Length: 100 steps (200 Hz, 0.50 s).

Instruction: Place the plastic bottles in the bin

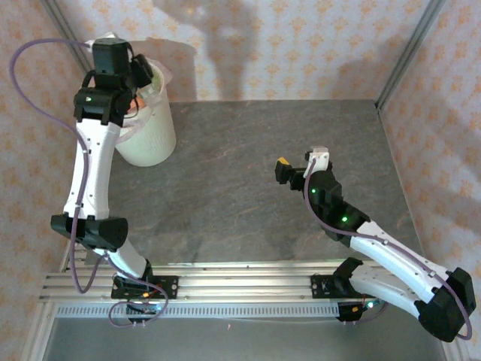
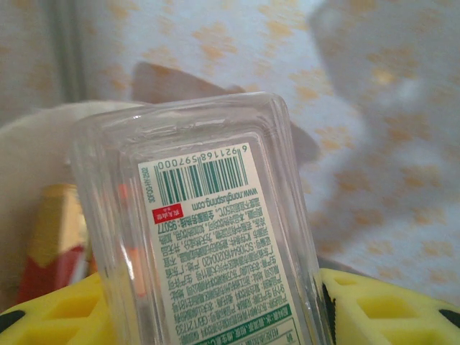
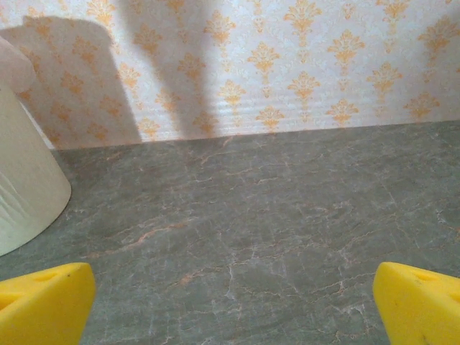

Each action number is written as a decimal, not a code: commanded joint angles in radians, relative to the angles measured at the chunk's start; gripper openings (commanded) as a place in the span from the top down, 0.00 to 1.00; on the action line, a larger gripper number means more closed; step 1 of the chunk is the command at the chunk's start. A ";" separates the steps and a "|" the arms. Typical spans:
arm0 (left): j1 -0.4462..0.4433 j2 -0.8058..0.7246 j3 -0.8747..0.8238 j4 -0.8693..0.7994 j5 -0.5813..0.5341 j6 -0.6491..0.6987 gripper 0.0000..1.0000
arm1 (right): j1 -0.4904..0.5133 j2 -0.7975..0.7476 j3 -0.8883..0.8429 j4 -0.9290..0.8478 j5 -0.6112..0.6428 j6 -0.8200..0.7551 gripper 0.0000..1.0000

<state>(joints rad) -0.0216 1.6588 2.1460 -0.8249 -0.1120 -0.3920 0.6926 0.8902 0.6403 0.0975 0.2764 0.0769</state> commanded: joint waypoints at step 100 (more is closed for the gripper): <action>0.261 0.225 0.162 -0.057 0.123 0.096 0.46 | -0.004 -0.073 -0.100 0.015 0.043 0.103 0.01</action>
<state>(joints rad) 0.2302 1.8309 2.1788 -0.8268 -0.0330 -0.4248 0.6926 0.8288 0.5587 0.0982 0.2977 0.1509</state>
